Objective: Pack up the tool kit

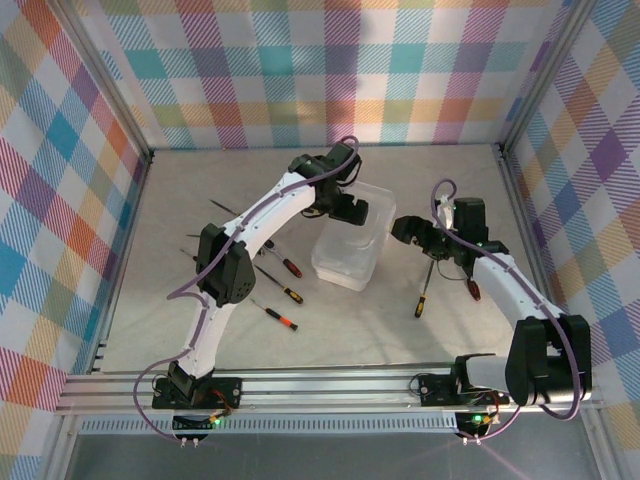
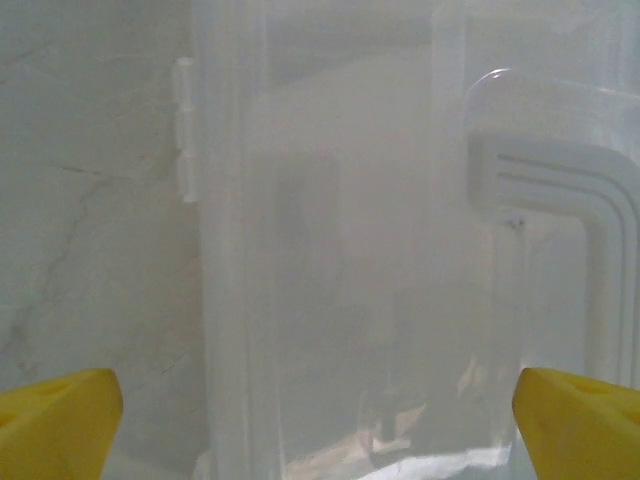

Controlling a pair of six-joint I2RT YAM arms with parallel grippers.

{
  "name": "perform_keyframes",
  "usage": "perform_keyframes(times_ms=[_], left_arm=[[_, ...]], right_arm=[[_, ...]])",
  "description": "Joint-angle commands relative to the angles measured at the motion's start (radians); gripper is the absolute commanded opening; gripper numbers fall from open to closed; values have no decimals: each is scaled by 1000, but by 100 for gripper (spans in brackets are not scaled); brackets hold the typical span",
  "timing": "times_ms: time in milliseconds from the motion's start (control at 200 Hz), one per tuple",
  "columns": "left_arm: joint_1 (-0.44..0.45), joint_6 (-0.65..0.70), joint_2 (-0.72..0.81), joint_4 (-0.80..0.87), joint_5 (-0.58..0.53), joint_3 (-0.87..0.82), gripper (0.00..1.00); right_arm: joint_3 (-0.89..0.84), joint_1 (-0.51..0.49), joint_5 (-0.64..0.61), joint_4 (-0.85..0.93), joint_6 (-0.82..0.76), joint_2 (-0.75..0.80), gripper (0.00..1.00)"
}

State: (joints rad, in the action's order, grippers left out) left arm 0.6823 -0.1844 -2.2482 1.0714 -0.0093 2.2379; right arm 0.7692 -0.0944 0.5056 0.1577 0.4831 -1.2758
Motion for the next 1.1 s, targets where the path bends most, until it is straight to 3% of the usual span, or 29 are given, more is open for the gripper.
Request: perform_keyframes(times_ms=[0, 105, 290, 1095], left_arm=[[8, 32, -20, 108, 18, 2, 98], [8, 39, -18, 96, 77, -24, 97], [8, 53, 31, 76, 127, -54, 100], [32, 56, 114, 64, 10, -18, 100]], right_arm=[[-26, 11, 144, -78, 12, -39, 91], [-39, 12, 231, -155, 51, -91, 91], [-36, 13, 222, -164, 59, -112, 92], [-29, 18, 48, -20, 13, -14, 91]])
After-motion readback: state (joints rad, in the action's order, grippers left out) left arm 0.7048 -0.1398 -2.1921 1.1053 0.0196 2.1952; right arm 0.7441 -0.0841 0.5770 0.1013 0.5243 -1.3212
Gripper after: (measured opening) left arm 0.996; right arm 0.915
